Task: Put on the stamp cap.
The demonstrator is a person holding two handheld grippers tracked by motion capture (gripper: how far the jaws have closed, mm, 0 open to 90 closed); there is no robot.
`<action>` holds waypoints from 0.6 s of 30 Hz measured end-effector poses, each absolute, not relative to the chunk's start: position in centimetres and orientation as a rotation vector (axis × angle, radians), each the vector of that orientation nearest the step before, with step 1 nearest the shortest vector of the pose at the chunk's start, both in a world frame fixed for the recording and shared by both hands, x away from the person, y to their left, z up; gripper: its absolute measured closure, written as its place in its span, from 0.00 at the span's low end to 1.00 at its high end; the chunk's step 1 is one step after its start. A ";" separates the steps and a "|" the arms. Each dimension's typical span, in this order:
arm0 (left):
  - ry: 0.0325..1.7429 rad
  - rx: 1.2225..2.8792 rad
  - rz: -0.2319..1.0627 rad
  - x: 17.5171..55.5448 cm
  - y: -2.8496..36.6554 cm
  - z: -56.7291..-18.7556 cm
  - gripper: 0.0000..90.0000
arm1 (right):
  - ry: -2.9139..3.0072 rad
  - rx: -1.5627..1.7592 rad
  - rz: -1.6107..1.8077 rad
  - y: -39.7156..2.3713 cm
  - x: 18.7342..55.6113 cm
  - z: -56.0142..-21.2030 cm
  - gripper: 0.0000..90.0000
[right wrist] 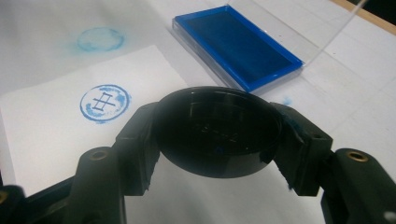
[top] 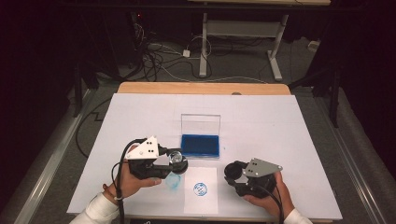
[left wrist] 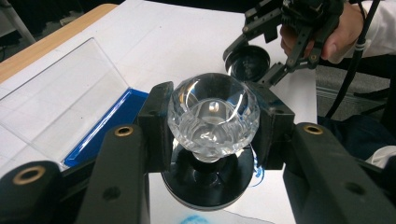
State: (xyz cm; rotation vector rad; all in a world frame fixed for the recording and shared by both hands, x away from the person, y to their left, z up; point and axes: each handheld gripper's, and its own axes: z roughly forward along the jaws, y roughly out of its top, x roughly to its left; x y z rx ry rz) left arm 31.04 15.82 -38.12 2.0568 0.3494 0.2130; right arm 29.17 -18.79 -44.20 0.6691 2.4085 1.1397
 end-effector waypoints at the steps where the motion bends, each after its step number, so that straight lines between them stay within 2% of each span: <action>1: 0.349 2.054 0.211 31.1 15.8 -38.1 0.60 | 2.415 0.663 1.141 -18.5 29.2 -44.2 0.43; 18: 0.294 1.993 0.163 31.1 13.8 -37.0 0.60 | 2.512 0.513 1.260 -11.4 29.5 -44.8 0.43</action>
